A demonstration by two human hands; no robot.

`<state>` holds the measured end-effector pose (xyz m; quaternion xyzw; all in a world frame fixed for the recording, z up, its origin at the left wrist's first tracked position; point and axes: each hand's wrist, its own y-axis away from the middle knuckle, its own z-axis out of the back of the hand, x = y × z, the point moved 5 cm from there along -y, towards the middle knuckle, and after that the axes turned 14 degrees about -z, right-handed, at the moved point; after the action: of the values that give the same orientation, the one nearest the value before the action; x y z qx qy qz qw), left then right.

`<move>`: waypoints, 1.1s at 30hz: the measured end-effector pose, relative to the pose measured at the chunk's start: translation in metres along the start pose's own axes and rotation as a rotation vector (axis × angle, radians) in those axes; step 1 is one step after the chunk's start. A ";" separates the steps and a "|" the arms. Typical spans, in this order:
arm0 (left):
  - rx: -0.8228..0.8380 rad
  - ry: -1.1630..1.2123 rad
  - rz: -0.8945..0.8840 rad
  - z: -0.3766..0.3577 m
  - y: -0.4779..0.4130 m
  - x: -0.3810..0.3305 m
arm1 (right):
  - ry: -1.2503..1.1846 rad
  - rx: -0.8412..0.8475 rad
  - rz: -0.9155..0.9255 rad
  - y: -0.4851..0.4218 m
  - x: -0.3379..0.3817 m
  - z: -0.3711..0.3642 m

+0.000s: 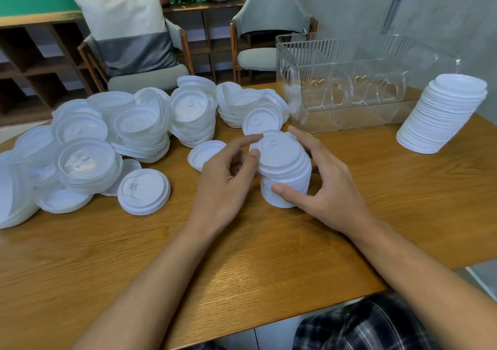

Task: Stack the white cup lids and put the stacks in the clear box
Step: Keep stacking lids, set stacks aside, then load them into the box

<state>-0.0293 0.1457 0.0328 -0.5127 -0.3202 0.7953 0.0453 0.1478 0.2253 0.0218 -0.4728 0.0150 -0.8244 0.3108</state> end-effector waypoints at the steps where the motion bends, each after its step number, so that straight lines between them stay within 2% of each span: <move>1: 0.017 -0.026 -0.006 -0.002 0.001 0.001 | 0.003 -0.005 0.014 0.000 0.000 -0.001; 7: 0.074 -0.174 -0.071 -0.003 0.002 -0.004 | -0.002 -0.011 0.037 0.000 0.001 -0.001; 10: 0.120 -0.155 -0.080 -0.008 0.002 -0.006 | -0.011 -0.015 0.045 0.001 0.003 -0.001; 16: 0.071 -0.156 -0.104 -0.008 0.002 -0.008 | -0.006 -0.001 0.032 0.000 0.000 -0.002; 21: 0.109 -0.173 -0.101 -0.011 0.003 -0.008 | -0.016 -0.024 0.055 0.000 0.000 -0.002; 33: 0.178 -0.001 -0.006 -0.016 0.003 0.004 | -0.046 -0.038 0.048 0.001 0.001 0.000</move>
<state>-0.0173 0.1526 0.0239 -0.5054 -0.2498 0.8207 0.0932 0.1477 0.2240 0.0219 -0.4968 0.0348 -0.8052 0.3219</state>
